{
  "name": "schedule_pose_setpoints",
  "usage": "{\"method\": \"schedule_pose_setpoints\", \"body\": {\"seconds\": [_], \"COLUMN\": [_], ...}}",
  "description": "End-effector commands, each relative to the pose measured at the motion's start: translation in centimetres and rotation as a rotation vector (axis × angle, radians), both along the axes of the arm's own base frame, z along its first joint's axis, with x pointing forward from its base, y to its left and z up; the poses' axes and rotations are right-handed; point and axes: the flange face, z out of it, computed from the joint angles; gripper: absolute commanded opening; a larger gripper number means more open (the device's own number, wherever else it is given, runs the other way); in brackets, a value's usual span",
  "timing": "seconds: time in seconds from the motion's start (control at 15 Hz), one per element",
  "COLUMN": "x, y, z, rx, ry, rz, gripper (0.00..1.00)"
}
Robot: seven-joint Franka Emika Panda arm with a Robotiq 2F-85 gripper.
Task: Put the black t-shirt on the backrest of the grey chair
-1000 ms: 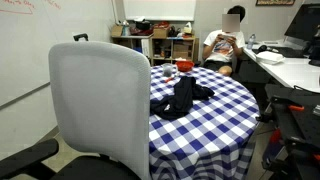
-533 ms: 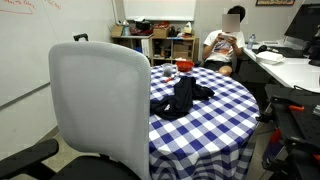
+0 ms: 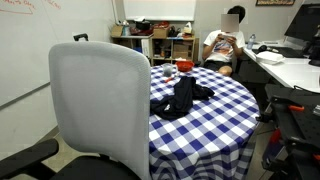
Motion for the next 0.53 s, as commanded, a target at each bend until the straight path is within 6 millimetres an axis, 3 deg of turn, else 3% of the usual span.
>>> {"method": "schedule_pose_setpoints", "body": {"seconds": [0.0, 0.13, 0.2, 0.27, 0.47], "x": [0.0, -0.2, 5.2, 0.3, 3.8], "y": [0.0, -0.1, -2.2, -0.5, -2.2], "z": [0.0, -0.1, -3.7, -0.5, -3.4], "rx": [-0.020, -0.036, -0.032, -0.025, -0.023], "ry": [0.023, 0.053, 0.079, 0.017, 0.057], "rz": [-0.058, -0.069, -0.080, -0.046, -0.088], "gripper": [1.00, 1.00, 1.00, 1.00, 1.00]}}
